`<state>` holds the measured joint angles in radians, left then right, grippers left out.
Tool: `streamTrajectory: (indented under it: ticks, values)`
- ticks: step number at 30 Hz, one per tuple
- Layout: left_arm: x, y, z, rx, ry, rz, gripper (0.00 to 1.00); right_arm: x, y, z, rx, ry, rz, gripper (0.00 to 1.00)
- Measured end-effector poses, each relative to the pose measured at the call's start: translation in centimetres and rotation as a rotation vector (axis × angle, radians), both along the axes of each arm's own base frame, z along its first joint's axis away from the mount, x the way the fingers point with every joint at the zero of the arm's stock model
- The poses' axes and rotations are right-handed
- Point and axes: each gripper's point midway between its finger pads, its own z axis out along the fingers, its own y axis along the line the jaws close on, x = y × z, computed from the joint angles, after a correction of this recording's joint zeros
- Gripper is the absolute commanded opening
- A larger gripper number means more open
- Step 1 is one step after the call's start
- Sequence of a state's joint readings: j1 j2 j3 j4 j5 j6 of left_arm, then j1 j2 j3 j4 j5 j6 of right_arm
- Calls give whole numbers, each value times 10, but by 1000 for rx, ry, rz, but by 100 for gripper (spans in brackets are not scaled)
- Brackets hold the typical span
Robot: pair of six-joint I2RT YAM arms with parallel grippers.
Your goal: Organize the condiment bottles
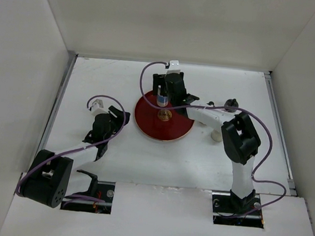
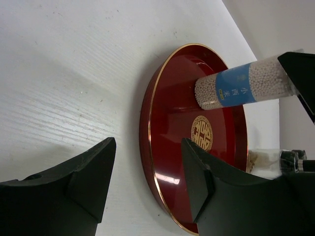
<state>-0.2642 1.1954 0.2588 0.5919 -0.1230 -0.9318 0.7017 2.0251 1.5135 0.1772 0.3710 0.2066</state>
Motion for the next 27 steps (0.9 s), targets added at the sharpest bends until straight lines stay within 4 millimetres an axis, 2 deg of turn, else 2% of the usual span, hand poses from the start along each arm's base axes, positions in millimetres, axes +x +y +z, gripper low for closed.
streamTrajectory:
  ticks: [4,7,10,12,15,17,18,20,24,27]
  values:
    - [0,0,1,-2,-3,-1,54,-5,-3,11,10,-14,3,100]
    - [0,0,1,-3,-3,-1,54,-24,-18,34,27,-36,2,100]
    - [0,0,1,-3,-3,-1,54,-50,-50,70,64,-84,-20,100]
    - [0,0,0,-3,-2,-1,54,-66,-83,92,93,-125,-65,100]
    - [-1,0,-1,-3,0,0,54,-78,-141,103,114,-160,-182,100]
    - [-1,0,-1,-3,0,-2,54,-78,-175,94,106,-145,-271,100]
    - [-1,-1,-1,-3,1,-2,54,-77,-190,83,90,-120,-309,100]
    - [-1,-1,-2,-3,4,-2,54,-76,-207,57,48,-54,-358,100]
    - [-1,-1,-3,-3,4,-2,54,-78,-216,6,-40,85,-383,100]
    - [-1,0,-3,-3,4,-1,54,-80,-216,-23,-86,159,-380,99]
